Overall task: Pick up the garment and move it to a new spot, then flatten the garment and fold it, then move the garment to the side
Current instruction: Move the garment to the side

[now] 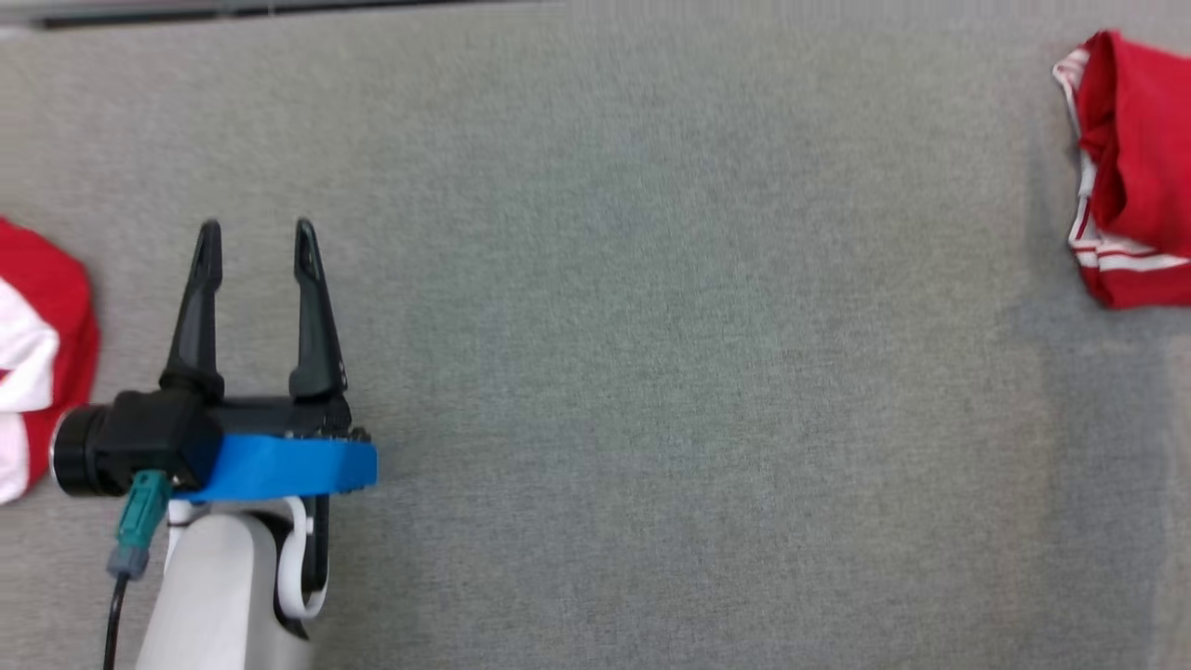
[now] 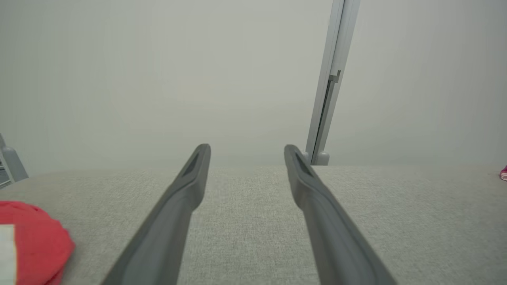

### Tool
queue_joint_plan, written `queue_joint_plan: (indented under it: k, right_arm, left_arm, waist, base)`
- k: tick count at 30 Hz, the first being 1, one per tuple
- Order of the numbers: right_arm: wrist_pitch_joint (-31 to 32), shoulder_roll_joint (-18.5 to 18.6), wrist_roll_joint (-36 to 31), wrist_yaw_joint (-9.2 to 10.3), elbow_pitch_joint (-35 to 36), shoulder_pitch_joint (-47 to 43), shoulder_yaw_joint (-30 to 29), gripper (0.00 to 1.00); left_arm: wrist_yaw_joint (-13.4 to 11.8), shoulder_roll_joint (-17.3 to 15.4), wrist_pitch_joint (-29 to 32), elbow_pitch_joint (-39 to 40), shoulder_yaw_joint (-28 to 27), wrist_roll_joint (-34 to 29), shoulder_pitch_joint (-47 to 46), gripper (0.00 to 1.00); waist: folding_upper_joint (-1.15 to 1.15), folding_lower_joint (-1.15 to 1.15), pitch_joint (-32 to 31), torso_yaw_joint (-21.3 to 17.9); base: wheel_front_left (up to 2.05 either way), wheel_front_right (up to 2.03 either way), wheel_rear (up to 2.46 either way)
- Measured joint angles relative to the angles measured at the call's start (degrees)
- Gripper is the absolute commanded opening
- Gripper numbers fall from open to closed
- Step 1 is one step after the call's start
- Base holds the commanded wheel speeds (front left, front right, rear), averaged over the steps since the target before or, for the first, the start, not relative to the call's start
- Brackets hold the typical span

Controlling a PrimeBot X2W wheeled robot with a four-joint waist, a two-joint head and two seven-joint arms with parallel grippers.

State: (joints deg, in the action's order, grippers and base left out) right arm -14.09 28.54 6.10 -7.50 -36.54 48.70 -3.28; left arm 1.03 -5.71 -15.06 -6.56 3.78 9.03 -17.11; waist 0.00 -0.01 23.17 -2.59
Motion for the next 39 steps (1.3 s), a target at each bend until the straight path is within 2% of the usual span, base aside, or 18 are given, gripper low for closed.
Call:
queue_joint_plan:
  k: [7, 15, 24, 39]
  right_arm:
    - [-0.69, -8.42, 2.12, 0.00, 3.30, -4.89, 5.30, 1.00]
    - [-0.83, -15.05, 3.78, 0.00, 6.66, -13.64, 8.36, 1.00]
    - [-0.59, -18.37, 5.05, 0.01, 11.61, -25.52, 8.22, 1.00]
    - [5.98, -23.98, 1.26, 0.01, 30.28, -42.17, 1.79, 1.00]
  left_arm:
    - [-0.10, 0.03, 0.00, -1.40, -1.52, 0.49, 5.04, 1.00]
    - [-0.51, 0.60, 0.00, -2.63, -1.88, 1.08, 9.17, 1.00]
    - [-0.58, 1.02, 0.00, -4.34, -1.64, 1.94, 12.84, 1.00]
    - [-1.01, 1.44, 0.01, -6.13, -0.75, 2.49, 14.41, 1.00]
  waist:
    - [0.00, -0.01, -6.48, 1.08]
    - [0.00, -0.01, -12.71, 2.02]
    - [0.00, -0.01, -17.02, 1.70]
    - [0.00, 0.00, -20.00, 2.78]
  base:
    - [0.00, 0.00, 0.00]
    - [0.00, 0.00, 0.00]
    - [0.00, 0.00, 0.00]
    - [0.00, 0.00, 0.00]
